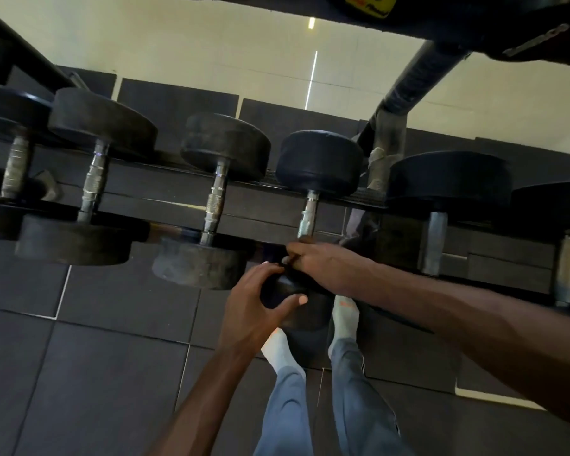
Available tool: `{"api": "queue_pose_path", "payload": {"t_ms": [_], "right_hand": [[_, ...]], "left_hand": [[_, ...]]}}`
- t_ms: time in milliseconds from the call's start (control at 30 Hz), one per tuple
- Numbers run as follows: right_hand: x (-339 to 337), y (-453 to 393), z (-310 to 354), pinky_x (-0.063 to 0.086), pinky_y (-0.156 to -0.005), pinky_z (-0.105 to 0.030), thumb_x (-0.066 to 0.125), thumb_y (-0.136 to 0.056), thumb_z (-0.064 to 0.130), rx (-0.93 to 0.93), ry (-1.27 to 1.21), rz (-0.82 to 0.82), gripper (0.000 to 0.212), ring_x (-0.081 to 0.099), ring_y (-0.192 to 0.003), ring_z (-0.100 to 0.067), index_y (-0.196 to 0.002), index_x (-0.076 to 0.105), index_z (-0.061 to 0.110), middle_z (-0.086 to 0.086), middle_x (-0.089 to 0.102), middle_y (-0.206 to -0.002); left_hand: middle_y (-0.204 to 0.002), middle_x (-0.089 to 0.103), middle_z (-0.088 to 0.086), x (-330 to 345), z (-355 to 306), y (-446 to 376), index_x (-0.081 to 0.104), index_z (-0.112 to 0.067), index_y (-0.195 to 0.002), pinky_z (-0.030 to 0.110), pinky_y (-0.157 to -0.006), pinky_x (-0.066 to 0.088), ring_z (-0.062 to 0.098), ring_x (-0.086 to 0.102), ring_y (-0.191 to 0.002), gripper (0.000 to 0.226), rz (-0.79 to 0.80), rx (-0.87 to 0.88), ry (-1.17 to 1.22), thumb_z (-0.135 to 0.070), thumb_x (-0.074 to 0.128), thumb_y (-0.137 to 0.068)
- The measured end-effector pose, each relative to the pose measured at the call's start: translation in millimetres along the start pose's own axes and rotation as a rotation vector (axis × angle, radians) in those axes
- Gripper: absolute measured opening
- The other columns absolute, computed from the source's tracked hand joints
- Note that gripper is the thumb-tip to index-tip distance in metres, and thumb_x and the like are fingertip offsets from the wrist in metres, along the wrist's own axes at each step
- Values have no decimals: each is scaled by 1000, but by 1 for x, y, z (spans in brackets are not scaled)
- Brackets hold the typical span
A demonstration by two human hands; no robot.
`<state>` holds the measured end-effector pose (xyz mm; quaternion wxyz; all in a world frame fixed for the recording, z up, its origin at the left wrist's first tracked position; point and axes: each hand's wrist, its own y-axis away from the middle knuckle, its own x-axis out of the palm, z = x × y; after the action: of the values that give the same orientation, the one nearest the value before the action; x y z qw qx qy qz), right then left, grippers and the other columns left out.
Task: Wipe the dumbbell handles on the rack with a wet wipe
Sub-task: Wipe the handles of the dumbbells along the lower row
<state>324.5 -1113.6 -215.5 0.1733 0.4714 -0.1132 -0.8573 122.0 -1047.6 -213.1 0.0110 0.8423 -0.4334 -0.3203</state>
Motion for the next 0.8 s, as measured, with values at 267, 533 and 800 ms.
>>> {"api": "queue_pose_path", "payload": {"t_ms": [267,533,800], "right_hand": [[7,-6,-27,52,-82,-34,59,-95,9,298,-295,-517,21,60,-90,-14,-100,79,12,-1,64,-99],[17,14,1,52,-84,-36,49,-99,25,64,-169,-228,31,55,-96,-14,-113,74,15,-1,56,-106],[7,-4,-26,52,-81,-39,55,-102,31,223,-128,-367,18,53,-89,-15,-98,66,17,4,50,-98]], "left_hand": [[-126,65,-14,1,1,0,68,-25,-125,31,-104,51,2,57,-124,67,-7,-17,22,-65,79,-72],[-125,64,-16,3,2,0,68,-26,-124,32,-106,51,3,57,-126,63,-12,-12,27,-58,85,-73],[-127,65,-14,3,2,1,69,-23,-125,33,-106,51,3,57,-126,66,-21,-13,34,-60,85,-72]]}}
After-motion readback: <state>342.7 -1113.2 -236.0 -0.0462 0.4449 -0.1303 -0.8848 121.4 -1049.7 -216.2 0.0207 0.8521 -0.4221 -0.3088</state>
